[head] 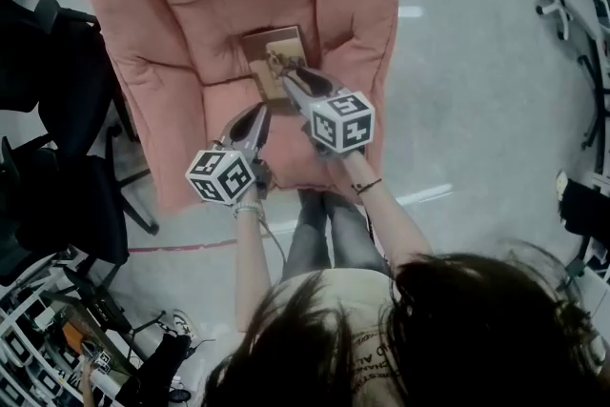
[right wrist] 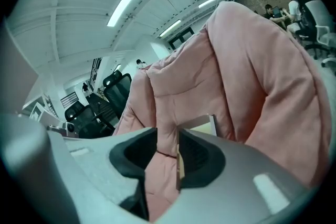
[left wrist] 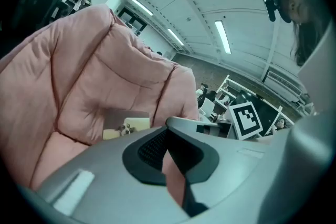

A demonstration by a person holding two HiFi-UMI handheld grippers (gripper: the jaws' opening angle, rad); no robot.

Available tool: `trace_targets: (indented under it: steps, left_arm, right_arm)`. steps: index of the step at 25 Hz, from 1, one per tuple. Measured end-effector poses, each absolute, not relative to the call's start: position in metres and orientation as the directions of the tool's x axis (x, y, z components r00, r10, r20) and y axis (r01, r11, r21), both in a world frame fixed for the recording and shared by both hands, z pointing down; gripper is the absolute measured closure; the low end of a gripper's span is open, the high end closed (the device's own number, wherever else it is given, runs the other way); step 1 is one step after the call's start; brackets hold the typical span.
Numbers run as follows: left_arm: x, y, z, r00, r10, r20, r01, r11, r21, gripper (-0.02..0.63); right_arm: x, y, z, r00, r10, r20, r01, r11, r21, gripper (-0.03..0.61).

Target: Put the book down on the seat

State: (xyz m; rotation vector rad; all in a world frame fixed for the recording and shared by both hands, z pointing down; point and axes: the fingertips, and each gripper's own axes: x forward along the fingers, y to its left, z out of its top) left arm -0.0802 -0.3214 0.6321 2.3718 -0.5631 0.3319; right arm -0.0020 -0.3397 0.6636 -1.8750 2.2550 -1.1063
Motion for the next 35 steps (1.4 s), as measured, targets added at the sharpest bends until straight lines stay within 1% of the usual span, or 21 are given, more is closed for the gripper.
trace_targets:
  steps: [12,21,28,35]
  left_arm:
    - [-0.081,-0.301,0.546,0.902,-0.319,0.291,-0.429,-0.728,0.534,0.624]
    - [-0.071,-0.292,0.497,0.92,-0.311,0.24,-0.392,-0.764,0.512,0.624]
    - [-0.067,-0.287,0.465,0.932,-0.302,0.198,-0.361,-0.795,0.487,0.624]
    - [-0.064,-0.281,0.444,0.941,-0.286,0.182,-0.339,-0.82,0.462,0.624]
  right_arm:
    - [-0.016,-0.323,0.559,-0.34,-0.877,0.34,-0.869,0.154,-0.47,0.505]
    - [-0.016,-0.297,0.511,-0.312,-0.905,0.291,-0.857,0.135,-0.498,0.533]
    - [-0.016,-0.287,0.479,-0.308,-0.916,0.257,-0.865,0.158,-0.476,0.541]
    - [-0.018,-0.281,0.453,-0.32,-0.92,0.227,-0.872,0.192,-0.45,0.556]
